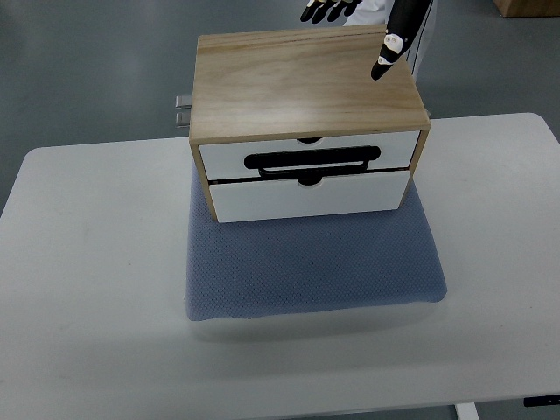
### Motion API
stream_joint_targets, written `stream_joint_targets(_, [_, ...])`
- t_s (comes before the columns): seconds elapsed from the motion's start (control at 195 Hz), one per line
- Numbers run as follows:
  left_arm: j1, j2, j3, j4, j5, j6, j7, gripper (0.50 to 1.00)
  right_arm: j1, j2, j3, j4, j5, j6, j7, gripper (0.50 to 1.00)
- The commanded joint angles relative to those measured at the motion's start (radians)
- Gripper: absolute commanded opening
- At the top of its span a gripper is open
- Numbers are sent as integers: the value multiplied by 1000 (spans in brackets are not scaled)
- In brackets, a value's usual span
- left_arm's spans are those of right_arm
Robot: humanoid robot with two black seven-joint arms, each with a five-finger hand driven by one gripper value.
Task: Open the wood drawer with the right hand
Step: 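Swing the right hand over the cabinet toward the upper drawer front, then lower the right hand and hook fingers around the black drawer handle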
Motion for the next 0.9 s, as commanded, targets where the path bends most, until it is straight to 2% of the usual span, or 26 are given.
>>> stream_joint_targets(0.0, [0, 0, 0, 0, 0, 0, 0, 1000, 1, 0, 0, 40, 2, 0, -3, 944])
stream_joint_targets(0.215, [0, 0, 0, 0, 0, 0, 0, 1000, -2, 6, 0, 73, 42, 0, -15, 944])
stream_joint_targets(0.287, [0, 0, 0, 0, 0, 0, 0, 1000, -8, 20, -20, 101, 106, 0, -69, 944])
stream_joint_targets(0.338, [0, 0, 0, 0, 0, 0, 0, 1000, -8, 20, -20, 101, 106, 0, -69, 944])
stream_joint_targets(0.343, [0, 0, 0, 0, 0, 0, 0, 1000, -10, 20, -28, 121, 124, 0, -98, 944])
stream_joint_targets(0.354, [0, 0, 0, 0, 0, 0, 0, 1000, -10, 20, -28, 124, 129, 0, -104, 944])
stream_joint_targets(0.471, [0, 0, 0, 0, 0, 0, 0, 1000, -17, 25, -38, 153, 158, 0, -149, 942])
stream_joint_targets(0.743, [0, 0, 0, 0, 0, 0, 0, 1000, -39, 100, -63, 158, 178, 0, -159, 942])
stream_joint_targets(0.897, [0, 0, 0, 0, 0, 0, 0, 1000, -73, 106, -63, 158, 203, 0, -162, 942])
